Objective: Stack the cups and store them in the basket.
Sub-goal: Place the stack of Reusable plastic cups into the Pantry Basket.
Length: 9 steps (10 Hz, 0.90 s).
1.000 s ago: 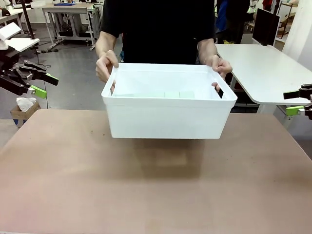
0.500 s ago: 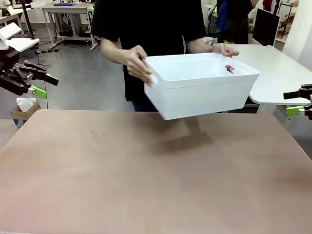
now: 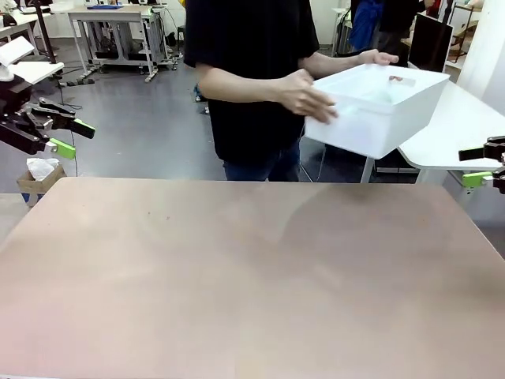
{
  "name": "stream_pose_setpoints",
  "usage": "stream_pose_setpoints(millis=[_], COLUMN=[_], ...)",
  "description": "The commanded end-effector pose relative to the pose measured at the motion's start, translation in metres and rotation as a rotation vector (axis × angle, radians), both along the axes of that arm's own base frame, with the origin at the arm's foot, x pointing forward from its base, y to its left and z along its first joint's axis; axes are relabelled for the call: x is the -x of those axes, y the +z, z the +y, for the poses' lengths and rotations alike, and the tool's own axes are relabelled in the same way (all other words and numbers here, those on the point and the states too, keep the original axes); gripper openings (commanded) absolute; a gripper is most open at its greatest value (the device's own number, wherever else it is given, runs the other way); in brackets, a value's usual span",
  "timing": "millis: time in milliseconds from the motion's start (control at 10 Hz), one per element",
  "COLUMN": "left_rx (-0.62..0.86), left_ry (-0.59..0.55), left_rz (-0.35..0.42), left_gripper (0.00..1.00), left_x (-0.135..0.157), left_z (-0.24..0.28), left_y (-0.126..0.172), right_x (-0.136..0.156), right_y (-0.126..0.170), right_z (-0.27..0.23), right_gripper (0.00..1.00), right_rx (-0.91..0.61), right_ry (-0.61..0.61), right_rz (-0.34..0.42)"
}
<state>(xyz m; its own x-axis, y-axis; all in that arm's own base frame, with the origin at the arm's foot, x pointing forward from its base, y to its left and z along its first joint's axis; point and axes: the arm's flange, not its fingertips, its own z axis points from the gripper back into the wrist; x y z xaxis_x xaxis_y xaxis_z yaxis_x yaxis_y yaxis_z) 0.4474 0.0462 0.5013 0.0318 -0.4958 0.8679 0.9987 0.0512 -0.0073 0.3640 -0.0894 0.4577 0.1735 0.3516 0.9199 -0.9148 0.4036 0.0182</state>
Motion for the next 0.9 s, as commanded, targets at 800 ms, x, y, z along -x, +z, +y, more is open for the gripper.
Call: stream_pose_setpoints(millis=[800], left_rx=[0.012], left_ry=[0.005], left_rz=[0.011], left_gripper=[1.00], left_x=[0.0026], left_z=[-0.0011], left_y=[0.0045], right_x=[-0.0024], right_y=[0.0021], right_z=[-0.0005], right_gripper=[1.00], right_rx=[-0.004], right_ry=[-0.003], right_rz=[-0.011])
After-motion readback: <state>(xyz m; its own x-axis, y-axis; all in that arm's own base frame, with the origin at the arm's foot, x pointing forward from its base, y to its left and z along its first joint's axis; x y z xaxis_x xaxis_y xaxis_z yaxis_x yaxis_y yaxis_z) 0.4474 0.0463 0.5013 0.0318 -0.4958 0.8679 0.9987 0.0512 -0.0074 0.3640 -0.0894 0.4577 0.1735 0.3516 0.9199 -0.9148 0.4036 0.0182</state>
